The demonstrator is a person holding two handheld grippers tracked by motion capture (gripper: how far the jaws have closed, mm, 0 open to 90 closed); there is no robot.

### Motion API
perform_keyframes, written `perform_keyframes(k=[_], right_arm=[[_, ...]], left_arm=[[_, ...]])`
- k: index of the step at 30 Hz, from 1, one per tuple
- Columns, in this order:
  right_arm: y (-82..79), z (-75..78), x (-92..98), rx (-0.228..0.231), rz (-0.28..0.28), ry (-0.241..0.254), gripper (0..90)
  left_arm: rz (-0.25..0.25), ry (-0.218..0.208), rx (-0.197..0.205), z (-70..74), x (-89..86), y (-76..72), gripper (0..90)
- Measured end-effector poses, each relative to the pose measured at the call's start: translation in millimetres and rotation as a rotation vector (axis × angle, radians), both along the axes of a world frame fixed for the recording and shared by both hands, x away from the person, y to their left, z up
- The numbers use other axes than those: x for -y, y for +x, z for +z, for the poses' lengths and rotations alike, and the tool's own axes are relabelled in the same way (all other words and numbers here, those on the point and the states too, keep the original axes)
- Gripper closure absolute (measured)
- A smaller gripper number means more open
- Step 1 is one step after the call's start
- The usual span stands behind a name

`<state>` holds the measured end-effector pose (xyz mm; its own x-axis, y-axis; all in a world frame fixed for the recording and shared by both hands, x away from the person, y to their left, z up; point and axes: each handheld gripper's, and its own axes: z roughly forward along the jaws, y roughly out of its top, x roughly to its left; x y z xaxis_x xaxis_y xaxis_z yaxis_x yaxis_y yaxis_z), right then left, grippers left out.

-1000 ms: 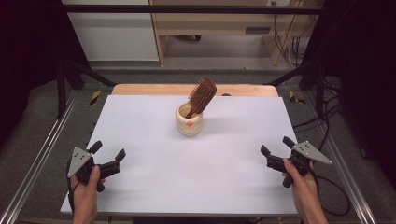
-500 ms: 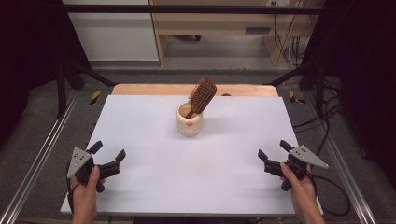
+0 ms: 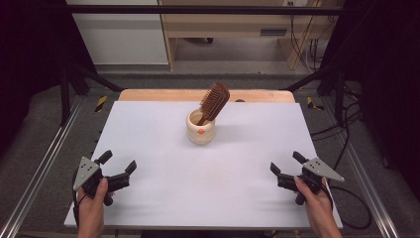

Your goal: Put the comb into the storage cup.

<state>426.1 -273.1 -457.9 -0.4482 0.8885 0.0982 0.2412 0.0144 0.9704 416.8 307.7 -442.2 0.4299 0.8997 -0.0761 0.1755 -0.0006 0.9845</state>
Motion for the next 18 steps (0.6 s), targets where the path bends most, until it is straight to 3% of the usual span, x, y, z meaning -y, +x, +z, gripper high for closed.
perform_keyframes(k=[18], right_arm=[[3.5,-10.8,-20.6,0.001,0.101,-0.001,4.1]], left_arm=[[-0.028,0.008,-0.001,-1.4,0.7,0.2,2.4]])
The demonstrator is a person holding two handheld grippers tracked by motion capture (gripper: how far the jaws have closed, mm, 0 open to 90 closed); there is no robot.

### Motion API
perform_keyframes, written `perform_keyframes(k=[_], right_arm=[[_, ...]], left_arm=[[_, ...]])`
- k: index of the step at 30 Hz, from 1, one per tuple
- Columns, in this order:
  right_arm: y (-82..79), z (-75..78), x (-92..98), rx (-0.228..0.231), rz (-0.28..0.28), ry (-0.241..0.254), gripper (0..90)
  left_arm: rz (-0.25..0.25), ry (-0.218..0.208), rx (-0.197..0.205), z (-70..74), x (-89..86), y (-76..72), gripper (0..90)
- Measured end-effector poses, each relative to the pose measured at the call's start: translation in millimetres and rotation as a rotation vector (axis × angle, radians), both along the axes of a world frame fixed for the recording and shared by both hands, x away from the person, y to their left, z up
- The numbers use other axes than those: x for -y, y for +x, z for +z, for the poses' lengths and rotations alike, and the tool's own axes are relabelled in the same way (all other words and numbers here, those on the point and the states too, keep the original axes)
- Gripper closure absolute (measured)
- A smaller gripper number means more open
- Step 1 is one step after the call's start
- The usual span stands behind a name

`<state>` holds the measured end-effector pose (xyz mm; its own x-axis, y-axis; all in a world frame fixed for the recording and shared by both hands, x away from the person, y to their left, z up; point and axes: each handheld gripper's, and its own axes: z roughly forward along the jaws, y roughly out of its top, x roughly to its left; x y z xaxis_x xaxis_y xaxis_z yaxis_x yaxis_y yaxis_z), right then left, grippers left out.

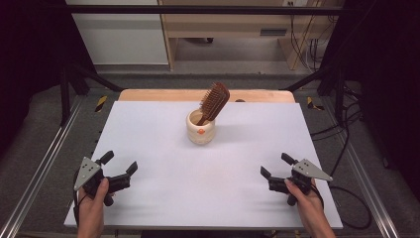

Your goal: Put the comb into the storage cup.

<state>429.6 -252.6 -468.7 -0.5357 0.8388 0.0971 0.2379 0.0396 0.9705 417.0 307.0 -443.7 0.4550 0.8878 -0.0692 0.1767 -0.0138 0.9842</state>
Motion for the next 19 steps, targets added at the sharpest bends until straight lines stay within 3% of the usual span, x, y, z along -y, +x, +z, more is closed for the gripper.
perform_keyframes(k=[5,14,19], right_arm=[[1.7,-0.8,-3.2,0.007,0.015,0.000,4.2],[8.7,1.0,-10.0,0.006,0.036,-0.012,4.3],[10.1,4.0,-12.2,0.003,0.003,-0.011,2.7]], left_arm=[[-0.017,0.010,0.003,-1.5,-0.7,-4.1,2.5],[-0.040,-0.014,0.007,-2.7,-1.7,-12.5,2.8],[-0.059,0.023,0.009,-4.0,3.1,-9.2,2.6]])
